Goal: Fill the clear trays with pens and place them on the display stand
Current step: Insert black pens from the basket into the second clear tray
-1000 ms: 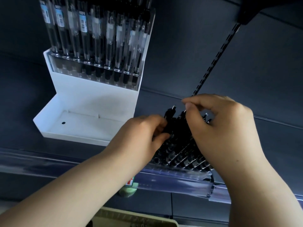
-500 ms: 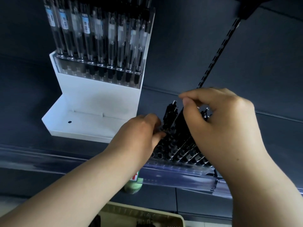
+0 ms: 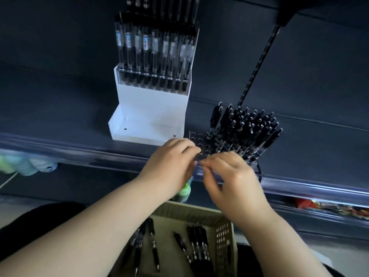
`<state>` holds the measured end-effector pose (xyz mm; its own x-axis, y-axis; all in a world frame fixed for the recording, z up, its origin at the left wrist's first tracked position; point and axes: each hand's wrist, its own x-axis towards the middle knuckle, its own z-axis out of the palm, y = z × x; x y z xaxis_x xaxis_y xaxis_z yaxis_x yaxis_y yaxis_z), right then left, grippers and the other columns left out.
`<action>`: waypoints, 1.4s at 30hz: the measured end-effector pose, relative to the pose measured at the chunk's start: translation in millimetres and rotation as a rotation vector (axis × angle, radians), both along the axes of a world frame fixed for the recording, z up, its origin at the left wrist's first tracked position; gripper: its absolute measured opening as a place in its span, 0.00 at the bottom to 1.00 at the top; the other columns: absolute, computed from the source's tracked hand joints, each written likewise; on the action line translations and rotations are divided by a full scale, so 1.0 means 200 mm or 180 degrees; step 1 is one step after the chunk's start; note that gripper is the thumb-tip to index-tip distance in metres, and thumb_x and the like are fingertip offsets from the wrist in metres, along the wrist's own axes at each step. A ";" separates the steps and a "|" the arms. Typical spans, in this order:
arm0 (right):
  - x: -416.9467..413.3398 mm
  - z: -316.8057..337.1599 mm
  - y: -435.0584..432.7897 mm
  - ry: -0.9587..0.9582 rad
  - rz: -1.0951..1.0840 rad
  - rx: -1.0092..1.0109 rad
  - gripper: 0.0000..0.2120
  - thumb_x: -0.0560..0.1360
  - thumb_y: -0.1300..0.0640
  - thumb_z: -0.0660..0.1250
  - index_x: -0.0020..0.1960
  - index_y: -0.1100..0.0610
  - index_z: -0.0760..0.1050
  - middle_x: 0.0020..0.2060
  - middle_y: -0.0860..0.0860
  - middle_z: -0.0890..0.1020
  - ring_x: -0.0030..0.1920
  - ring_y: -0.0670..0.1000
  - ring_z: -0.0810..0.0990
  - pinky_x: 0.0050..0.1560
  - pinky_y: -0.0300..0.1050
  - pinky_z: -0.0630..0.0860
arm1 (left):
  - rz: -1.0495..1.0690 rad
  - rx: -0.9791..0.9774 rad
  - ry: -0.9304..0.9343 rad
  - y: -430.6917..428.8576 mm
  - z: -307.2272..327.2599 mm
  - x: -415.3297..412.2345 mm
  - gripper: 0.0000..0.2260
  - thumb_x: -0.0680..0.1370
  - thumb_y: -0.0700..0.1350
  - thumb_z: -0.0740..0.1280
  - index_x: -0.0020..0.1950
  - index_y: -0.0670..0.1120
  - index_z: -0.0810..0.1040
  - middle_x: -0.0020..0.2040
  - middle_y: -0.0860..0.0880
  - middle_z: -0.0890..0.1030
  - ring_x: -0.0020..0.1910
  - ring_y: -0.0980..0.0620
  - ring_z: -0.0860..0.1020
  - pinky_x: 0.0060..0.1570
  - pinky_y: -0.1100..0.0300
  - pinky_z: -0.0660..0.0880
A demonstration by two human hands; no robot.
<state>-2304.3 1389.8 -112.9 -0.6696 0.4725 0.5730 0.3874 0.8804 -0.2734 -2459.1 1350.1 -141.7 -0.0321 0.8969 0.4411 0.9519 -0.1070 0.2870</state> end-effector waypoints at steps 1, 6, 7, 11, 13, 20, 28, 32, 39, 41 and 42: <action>0.02 -0.04 -0.04 -0.0044 -0.0060 -0.0131 0.07 0.73 0.61 0.64 0.46 0.60 0.81 0.40 0.53 0.82 0.42 0.55 0.79 0.44 0.48 0.76 | -0.0028 -0.0012 -0.0112 -0.04 -0.03 0.02 0.13 0.71 0.36 0.70 0.55 0.39 0.80 0.53 0.43 0.80 0.55 0.43 0.78 0.54 0.48 0.76; 0.11 -0.32 -0.15 -0.0875 -0.0834 -0.1407 0.10 0.75 0.58 0.64 0.53 0.55 0.80 0.48 0.51 0.81 0.49 0.53 0.78 0.50 0.49 0.76 | 0.0047 -0.0358 -0.0490 -0.21 -0.23 0.11 0.10 0.75 0.36 0.66 0.55 0.43 0.80 0.54 0.47 0.79 0.55 0.46 0.76 0.50 0.55 0.74; 0.11 -0.38 -0.16 -0.1099 -0.0965 -0.1619 0.10 0.75 0.58 0.62 0.54 0.54 0.79 0.49 0.51 0.80 0.50 0.52 0.78 0.51 0.47 0.75 | 0.0165 -0.0580 -0.0512 -0.23 -0.28 0.12 0.10 0.77 0.38 0.64 0.56 0.46 0.79 0.55 0.49 0.78 0.57 0.48 0.74 0.47 0.60 0.72; 0.11 -0.59 -0.22 -0.1865 -0.1362 -0.2315 0.12 0.75 0.57 0.59 0.54 0.54 0.78 0.51 0.54 0.80 0.52 0.56 0.79 0.51 0.43 0.74 | 0.0663 -0.2015 -0.0705 -0.29 -0.52 0.14 0.15 0.77 0.39 0.59 0.61 0.48 0.76 0.60 0.48 0.74 0.59 0.46 0.73 0.57 0.57 0.71; 0.11 -0.71 -0.27 -0.2135 -0.1451 -0.2645 0.13 0.76 0.58 0.59 0.56 0.53 0.78 0.54 0.53 0.80 0.54 0.55 0.78 0.52 0.43 0.74 | 0.0990 -0.2714 -0.0618 -0.32 -0.64 0.15 0.17 0.76 0.36 0.58 0.63 0.47 0.75 0.63 0.46 0.73 0.62 0.45 0.73 0.62 0.55 0.70; 0.02 -0.97 -0.31 -0.2663 -0.1414 -0.2936 0.14 0.77 0.60 0.59 0.62 0.60 0.74 0.61 0.58 0.76 0.63 0.58 0.73 0.62 0.46 0.71 | 0.1799 -0.3490 -0.0967 -0.37 -0.88 0.20 0.15 0.78 0.33 0.56 0.62 0.38 0.75 0.61 0.40 0.77 0.61 0.42 0.75 0.57 0.56 0.72; -0.04 -1.12 -0.27 -0.3306 -0.1365 -0.2725 0.17 0.77 0.64 0.57 0.65 0.57 0.70 0.63 0.57 0.74 0.64 0.58 0.72 0.63 0.51 0.69 | 0.2034 -0.3574 -0.0859 -0.29 -0.99 0.17 0.17 0.77 0.30 0.54 0.62 0.37 0.75 0.60 0.40 0.77 0.59 0.41 0.76 0.56 0.53 0.74; -0.06 -1.15 -0.27 -0.3259 -0.1350 -0.2677 0.16 0.77 0.64 0.57 0.64 0.59 0.71 0.60 0.57 0.77 0.60 0.58 0.76 0.57 0.50 0.73 | 0.2008 -0.3740 -0.0556 -0.27 -1.03 0.17 0.15 0.77 0.32 0.56 0.59 0.41 0.77 0.58 0.42 0.78 0.57 0.42 0.76 0.50 0.53 0.75; -0.08 -1.11 -0.26 -0.2824 -0.1474 -0.3062 0.21 0.77 0.58 0.57 0.69 0.59 0.60 0.60 0.56 0.76 0.60 0.58 0.75 0.55 0.50 0.73 | 0.2164 -0.3573 -0.1201 -0.28 -1.02 0.19 0.11 0.76 0.45 0.65 0.56 0.43 0.78 0.56 0.44 0.79 0.57 0.43 0.78 0.51 0.56 0.74; -0.08 -1.07 -0.27 -0.2597 -0.1467 -0.2990 0.19 0.77 0.54 0.59 0.65 0.58 0.61 0.57 0.55 0.77 0.57 0.58 0.77 0.52 0.50 0.73 | 0.2134 -0.3297 -0.1453 -0.29 -0.99 0.19 0.12 0.75 0.47 0.65 0.56 0.45 0.77 0.56 0.45 0.80 0.56 0.43 0.78 0.47 0.58 0.72; -0.08 -1.05 -0.27 -0.2486 -0.1482 -0.2959 0.18 0.76 0.52 0.60 0.63 0.57 0.62 0.55 0.55 0.78 0.56 0.58 0.77 0.50 0.49 0.74 | 0.2052 -0.3127 -0.1614 -0.29 -0.97 0.20 0.12 0.75 0.48 0.65 0.56 0.46 0.76 0.56 0.45 0.80 0.56 0.43 0.77 0.47 0.59 0.71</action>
<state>-2320.4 1336.4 -322.9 -0.3420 0.7566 -0.5573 0.9364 0.2248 -0.2695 -2419.6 1292.1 -336.7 -0.5499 0.5969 -0.5842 0.5136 0.7933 0.3270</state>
